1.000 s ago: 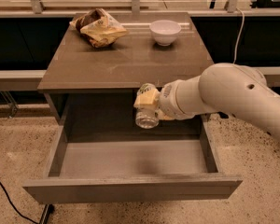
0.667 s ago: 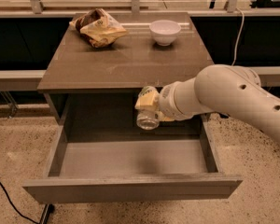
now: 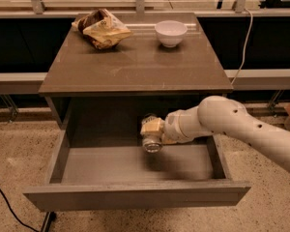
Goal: Place 7up can into top drawer
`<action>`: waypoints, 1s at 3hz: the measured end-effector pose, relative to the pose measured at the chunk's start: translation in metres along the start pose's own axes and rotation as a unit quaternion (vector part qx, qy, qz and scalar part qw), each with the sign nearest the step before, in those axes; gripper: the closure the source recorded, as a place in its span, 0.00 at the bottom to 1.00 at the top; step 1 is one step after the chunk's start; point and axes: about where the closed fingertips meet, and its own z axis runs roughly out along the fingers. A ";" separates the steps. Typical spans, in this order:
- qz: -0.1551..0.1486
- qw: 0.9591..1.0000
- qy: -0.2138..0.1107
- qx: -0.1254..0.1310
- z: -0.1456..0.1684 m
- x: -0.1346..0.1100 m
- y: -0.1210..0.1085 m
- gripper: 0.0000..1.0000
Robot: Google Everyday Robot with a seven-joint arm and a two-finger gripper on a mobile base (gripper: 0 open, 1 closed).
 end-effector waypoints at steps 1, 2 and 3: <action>-0.016 1.000 -0.018 -0.004 0.027 -0.004 0.037 1.00; -0.017 1.000 -0.021 -0.003 0.030 -0.006 0.038 0.83; -0.018 1.000 -0.022 -0.002 0.031 -0.007 0.038 0.59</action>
Offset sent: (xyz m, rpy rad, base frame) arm 0.0031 -0.0096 -0.0421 -0.0150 0.0076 0.0422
